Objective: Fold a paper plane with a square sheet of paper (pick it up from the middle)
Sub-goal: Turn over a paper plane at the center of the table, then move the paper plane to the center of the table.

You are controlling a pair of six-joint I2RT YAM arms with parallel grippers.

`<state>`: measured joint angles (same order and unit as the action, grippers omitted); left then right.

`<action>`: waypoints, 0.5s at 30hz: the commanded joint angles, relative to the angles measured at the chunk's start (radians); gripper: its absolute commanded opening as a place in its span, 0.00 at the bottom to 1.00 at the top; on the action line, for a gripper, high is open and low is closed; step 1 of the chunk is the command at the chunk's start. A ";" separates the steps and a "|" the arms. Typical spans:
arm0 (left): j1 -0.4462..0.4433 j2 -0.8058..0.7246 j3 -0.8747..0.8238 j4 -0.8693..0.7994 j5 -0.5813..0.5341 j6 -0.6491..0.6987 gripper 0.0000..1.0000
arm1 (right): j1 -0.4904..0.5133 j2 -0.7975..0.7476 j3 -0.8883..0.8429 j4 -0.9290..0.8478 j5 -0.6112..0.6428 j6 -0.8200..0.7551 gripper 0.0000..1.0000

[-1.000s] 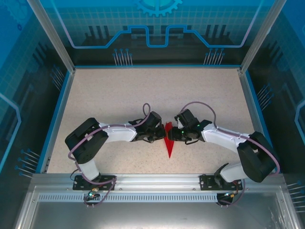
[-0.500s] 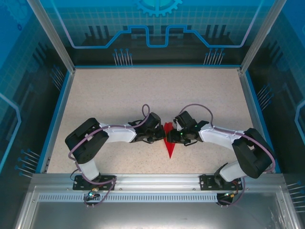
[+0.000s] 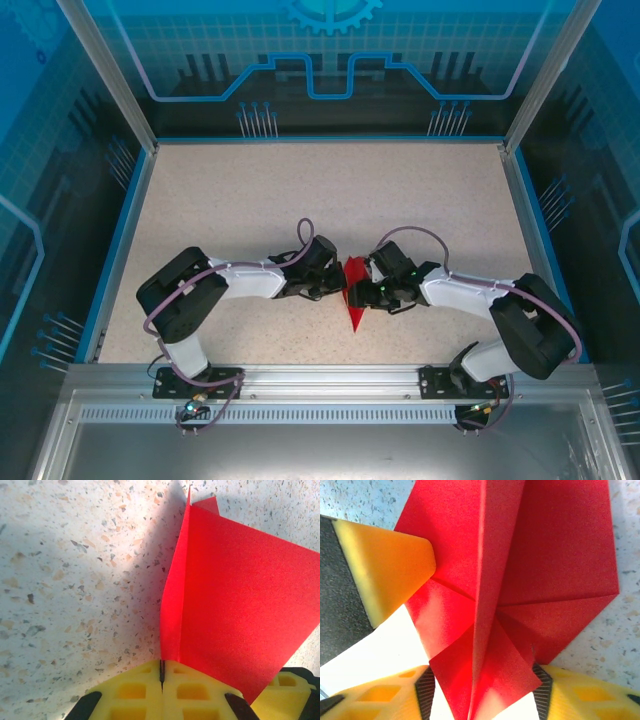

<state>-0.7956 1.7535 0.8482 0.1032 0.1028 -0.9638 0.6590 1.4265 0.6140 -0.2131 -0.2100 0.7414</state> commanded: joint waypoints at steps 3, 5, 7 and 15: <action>0.007 0.021 -0.017 0.006 0.004 -0.007 0.00 | 0.019 -0.008 -0.005 0.025 0.012 0.028 0.45; 0.007 0.020 -0.018 0.007 0.005 -0.009 0.00 | 0.021 -0.008 -0.002 0.032 0.020 0.039 0.43; 0.006 0.021 -0.018 0.007 0.006 -0.009 0.00 | 0.022 -0.009 0.001 0.034 0.031 0.051 0.42; 0.006 0.023 -0.018 0.009 0.009 -0.009 0.00 | 0.028 -0.006 -0.022 0.128 0.004 0.105 0.46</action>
<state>-0.7956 1.7561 0.8478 0.1032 0.1032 -0.9695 0.6678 1.4265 0.6109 -0.1562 -0.1898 0.8066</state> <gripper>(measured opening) 0.046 0.451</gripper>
